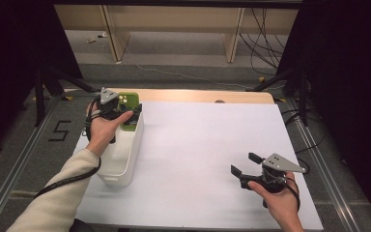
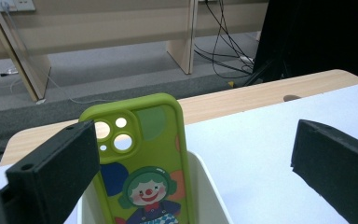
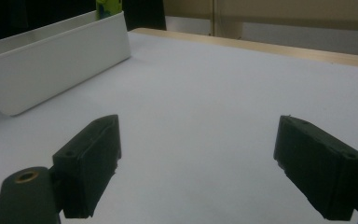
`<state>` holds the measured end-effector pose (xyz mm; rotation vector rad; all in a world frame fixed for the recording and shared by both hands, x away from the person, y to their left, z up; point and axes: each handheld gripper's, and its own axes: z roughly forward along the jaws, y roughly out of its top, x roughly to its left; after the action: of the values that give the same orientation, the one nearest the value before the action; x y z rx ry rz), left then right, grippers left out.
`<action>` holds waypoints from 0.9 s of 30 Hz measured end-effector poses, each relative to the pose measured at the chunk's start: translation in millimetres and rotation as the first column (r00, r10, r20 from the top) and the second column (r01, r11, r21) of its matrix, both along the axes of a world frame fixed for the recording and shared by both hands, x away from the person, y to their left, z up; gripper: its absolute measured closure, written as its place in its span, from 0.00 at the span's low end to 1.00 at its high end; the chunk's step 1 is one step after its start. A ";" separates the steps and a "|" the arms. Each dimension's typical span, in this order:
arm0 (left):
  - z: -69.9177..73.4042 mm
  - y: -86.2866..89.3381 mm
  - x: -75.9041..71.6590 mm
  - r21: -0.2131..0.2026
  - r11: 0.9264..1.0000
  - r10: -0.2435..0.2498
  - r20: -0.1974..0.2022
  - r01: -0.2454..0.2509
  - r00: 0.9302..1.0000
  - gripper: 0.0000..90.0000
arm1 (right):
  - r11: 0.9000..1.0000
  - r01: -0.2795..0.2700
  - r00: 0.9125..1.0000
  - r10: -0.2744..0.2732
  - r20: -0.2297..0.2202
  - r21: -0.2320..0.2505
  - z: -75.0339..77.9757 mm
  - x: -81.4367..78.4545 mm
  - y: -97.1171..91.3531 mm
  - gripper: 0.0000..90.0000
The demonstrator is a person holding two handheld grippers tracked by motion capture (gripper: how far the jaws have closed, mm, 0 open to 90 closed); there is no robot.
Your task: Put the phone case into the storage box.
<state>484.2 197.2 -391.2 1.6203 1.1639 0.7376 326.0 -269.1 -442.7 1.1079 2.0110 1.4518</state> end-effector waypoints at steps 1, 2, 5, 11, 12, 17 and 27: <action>0.1 -0.1 -1.4 0.002 1.000 -0.004 0.002 0.004 1.000 0.01 | 1.000 0.000 1.000 0.000 0.000 0.000 0.0 -0.1 -0.1 0.18; 0.2 -0.2 -2.6 0.000 1.000 -0.006 0.004 0.006 1.000 0.01 | 1.000 0.000 1.000 0.000 -0.002 -0.001 0.1 -0.2 -0.2 0.18; 1.0 1.0 -5.9 -0.004 1.000 -0.011 0.008 0.011 1.000 0.01 | 1.000 0.001 1.000 -0.001 -0.002 -0.005 0.7 -0.5 -0.3 0.18; 1.5 2.0 -13.9 -0.001 0.999 -0.035 0.012 0.035 0.999 0.01 | 1.000 0.002 1.000 -0.002 0.000 -0.001 0.7 -0.5 0.0 0.18; 1.9 1.9 -15.5 0.001 0.999 -0.039 0.014 0.039 0.999 0.01 | 1.000 0.002 1.000 -0.002 0.000 -0.002 0.6 -0.4 0.0 0.18; 2.4 0.7 -21.5 0.000 0.999 -0.051 0.019 0.051 0.999 0.01 | 1.000 -0.001 1.000 0.001 0.002 -0.001 0.4 -0.3 0.6 0.18; 0.7 2.2 -35.6 -0.027 0.997 -0.069 0.024 0.070 0.997 0.02 | 1.000 -0.002 1.000 0.002 0.002 -0.003 0.5 -0.4 0.3 0.18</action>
<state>448.7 199.4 -390.5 1.6170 1.0913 0.6909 325.5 -268.8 -442.2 1.1033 2.0128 1.4496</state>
